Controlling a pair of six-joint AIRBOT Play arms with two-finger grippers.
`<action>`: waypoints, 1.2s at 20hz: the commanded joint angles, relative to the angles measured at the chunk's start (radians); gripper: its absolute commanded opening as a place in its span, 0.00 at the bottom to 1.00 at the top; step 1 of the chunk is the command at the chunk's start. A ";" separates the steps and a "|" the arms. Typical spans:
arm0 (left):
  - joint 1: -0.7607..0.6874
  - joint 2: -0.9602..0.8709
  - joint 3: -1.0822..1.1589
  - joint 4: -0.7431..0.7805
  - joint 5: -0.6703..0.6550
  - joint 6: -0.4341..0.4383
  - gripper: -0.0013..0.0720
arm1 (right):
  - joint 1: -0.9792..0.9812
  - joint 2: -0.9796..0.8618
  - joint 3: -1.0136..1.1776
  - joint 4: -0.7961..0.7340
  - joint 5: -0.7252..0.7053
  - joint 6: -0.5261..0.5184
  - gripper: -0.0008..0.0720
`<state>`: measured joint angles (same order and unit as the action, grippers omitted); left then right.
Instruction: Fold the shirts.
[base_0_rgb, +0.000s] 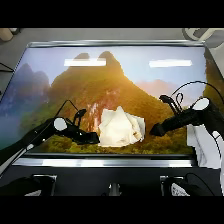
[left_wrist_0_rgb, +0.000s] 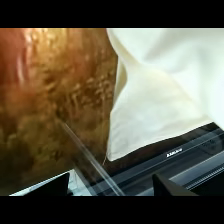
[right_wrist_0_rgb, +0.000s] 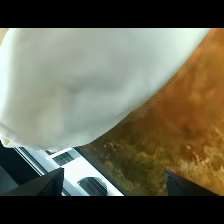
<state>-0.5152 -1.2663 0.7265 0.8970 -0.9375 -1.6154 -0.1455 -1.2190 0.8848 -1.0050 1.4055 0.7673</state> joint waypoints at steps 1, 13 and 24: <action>-0.061 -0.057 -0.023 -0.103 0.140 0.001 0.87 | 0.000 -0.001 -0.008 0.010 -0.021 -0.005 0.99; -0.120 -0.124 -0.022 -0.112 0.194 -0.070 0.05 | 0.000 -0.035 -0.091 0.087 -0.333 0.167 0.99; -0.124 -0.021 -0.022 -0.111 0.243 -0.015 0.05 | 0.001 -0.270 -0.091 0.292 -0.298 0.122 0.38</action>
<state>-0.6388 -1.3121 0.7036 0.7918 -0.7242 -1.6451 -0.1452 -1.4578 0.7940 -0.7555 1.0996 0.8909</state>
